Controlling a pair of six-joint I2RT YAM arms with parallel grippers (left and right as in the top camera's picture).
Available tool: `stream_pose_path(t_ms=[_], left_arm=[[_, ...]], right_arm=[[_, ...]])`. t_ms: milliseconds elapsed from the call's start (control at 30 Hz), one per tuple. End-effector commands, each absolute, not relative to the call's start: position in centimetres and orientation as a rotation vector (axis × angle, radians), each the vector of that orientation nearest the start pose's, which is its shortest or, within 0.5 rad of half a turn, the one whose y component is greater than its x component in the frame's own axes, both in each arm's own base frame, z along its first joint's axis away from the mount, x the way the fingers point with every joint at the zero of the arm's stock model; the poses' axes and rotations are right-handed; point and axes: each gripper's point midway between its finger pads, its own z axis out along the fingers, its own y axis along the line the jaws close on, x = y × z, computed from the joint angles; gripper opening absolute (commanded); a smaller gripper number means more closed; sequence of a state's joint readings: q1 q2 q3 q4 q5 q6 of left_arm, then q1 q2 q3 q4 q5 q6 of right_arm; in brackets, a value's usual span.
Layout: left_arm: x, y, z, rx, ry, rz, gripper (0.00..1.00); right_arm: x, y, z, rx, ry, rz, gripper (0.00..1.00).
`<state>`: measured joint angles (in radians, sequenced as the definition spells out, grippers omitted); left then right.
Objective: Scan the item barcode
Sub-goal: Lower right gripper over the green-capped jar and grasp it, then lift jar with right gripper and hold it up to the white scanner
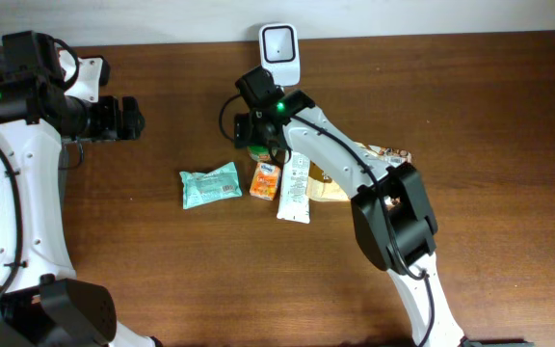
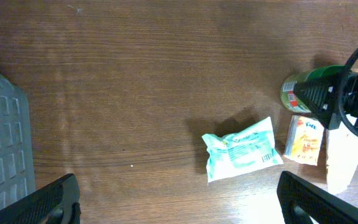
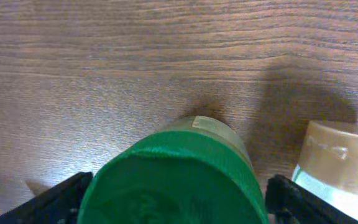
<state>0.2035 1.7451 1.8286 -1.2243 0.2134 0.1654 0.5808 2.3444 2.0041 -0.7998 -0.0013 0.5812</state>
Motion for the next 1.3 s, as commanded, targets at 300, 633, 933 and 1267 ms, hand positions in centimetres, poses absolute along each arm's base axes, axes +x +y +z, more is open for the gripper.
stream_pose_path(t_ms=[300, 633, 933, 1267], left_arm=[[40.6, 4.5, 23.3, 0.039, 2.674, -0.189, 0.99], [40.6, 4.5, 23.3, 0.039, 2.675, -0.189, 0.99], [40.6, 4.5, 23.3, 0.039, 2.674, -0.189, 0.99], [40.6, 4.5, 23.3, 0.039, 2.675, -0.189, 0.99]], right_arm=[[46.7, 29.1, 7.3, -0.009, 2.774, 0.381, 0.6], [42.8, 34.0, 20.5, -0.698, 2.471, 1.26, 0.57], [41.7, 26.6, 31.3, -0.854, 1.99, 1.665, 0.61], [36.1, 22.5, 37.7, -0.948, 1.84, 1.592, 0.61]])
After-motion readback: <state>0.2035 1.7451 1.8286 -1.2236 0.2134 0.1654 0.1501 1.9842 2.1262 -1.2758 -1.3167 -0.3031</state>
